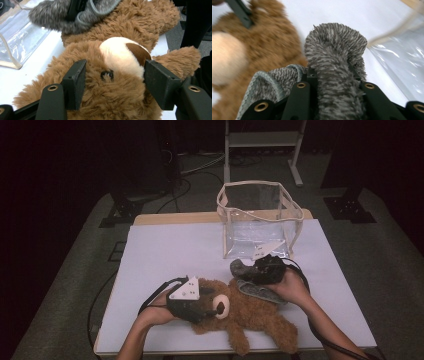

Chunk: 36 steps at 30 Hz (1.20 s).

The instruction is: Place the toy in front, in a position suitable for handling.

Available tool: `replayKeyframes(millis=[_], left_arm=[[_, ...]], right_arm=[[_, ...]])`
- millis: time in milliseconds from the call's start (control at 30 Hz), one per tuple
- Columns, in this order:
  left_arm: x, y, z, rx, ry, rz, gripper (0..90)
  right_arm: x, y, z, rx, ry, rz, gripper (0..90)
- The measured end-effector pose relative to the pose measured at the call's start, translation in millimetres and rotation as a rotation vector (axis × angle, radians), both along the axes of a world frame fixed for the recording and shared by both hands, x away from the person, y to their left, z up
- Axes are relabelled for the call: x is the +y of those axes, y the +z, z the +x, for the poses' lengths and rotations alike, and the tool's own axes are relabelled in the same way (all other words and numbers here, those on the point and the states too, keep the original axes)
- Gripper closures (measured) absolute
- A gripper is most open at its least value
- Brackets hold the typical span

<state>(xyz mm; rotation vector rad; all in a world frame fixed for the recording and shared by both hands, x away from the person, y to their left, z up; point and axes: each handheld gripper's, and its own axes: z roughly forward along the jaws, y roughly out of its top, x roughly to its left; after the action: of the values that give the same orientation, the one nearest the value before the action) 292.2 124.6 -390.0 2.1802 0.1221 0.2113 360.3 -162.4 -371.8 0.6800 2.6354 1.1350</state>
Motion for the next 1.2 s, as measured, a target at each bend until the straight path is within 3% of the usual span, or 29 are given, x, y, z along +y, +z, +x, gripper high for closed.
replayKeyframes(millis=[167, 233, 367, 500, 633, 767, 867, 1000, 1133, 1200], left_arm=[[-0.2, -0.3, 2.0, -0.003, -0.001, -0.007, 35.8], [-0.5, -0.3, 2.7, -0.003, 0.006, -0.009, 35.7], [-1.1, -0.2, 3.4, -0.001, 0.008, -0.011, 35.6], [-1.2, -0.2, 1.8, -0.001, -0.001, -0.01, 35.5], [0.8, -0.8, 3.0, 0.0, -0.002, -0.017, 35.5], [1.1, -0.6, 4.8, -0.013, 0.017, -0.023, 35.1], [1.3, -0.5, 6.5, -0.012, 0.042, -0.036, 34.6], [2.7, -0.6, 8.8, -0.006, 0.067, -0.053, 34.4], [4.2, 0.6, 10.7, -0.015, 0.089, -0.06, 34.6], [4.1, 1.3, 11.1, -0.023, 0.096, -0.062, 34.7]], right_arm=[[-15.0, 2.3, -5.3, 0.018, -0.003, 0.069, 71.5], [-11.6, 6.7, -11.4, 0.02, 0.021, 0.103, 71.5], [4.9, 13.7, -21.6, 0.029, 0.092, 0.12, 71.5], [24.7, 12.8, -24.8, 0.029, 0.131, 0.068, 71.4], [31.9, 5.8, -19.0, 0.021, 0.126, 0.002, 71.4], [22.5, 7.1, -20.2, 0.028, 0.106, 0.04, 71.3], [16.9, 10.7, -31.0, 0.039, 0.119, 0.093, 71.3], [11.3, 11.8, -52.7, -0.008, 0.133, 0.071, 71.2], [-5.3, 10.0, -70.3, -0.03, 0.108, 0.095, 71.2], [-12.3, 10.0, -79.0, -0.071, 0.093, 0.076, 71.2]])
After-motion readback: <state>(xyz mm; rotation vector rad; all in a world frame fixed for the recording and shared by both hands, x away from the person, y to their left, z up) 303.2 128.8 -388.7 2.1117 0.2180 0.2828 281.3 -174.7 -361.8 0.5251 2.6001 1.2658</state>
